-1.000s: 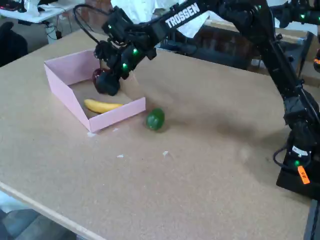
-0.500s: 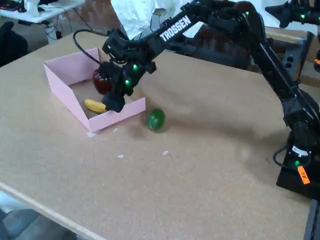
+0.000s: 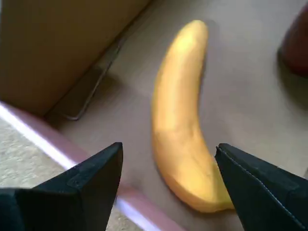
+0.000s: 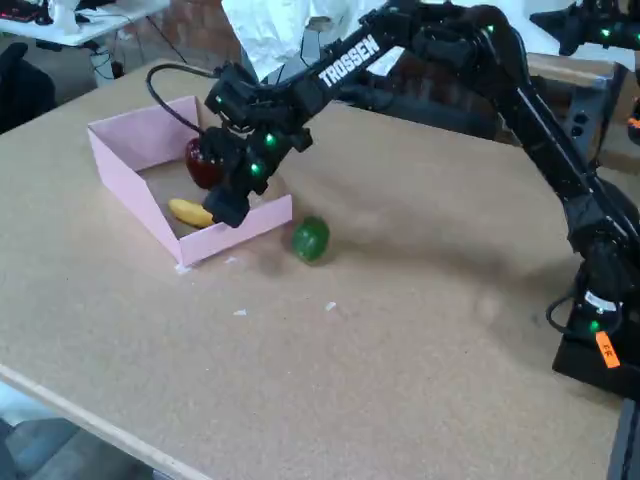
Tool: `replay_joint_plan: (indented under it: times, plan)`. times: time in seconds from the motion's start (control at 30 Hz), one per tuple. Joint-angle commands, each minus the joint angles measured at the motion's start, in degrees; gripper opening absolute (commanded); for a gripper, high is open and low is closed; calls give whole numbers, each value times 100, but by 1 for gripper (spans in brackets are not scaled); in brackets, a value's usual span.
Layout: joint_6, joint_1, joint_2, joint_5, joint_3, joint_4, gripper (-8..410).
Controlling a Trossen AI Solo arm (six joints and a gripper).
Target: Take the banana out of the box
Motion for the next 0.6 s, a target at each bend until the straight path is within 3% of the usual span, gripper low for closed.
replay_joint_plan:
  times: [0.0, 0.33, 0.57]
  plan:
    - [31, -7, 96, 133, -20, 7, 268]
    - [59, -11, 514, 127, -20, 57, 263]
    - [245, -11, 693, 125, -17, 72, 203]
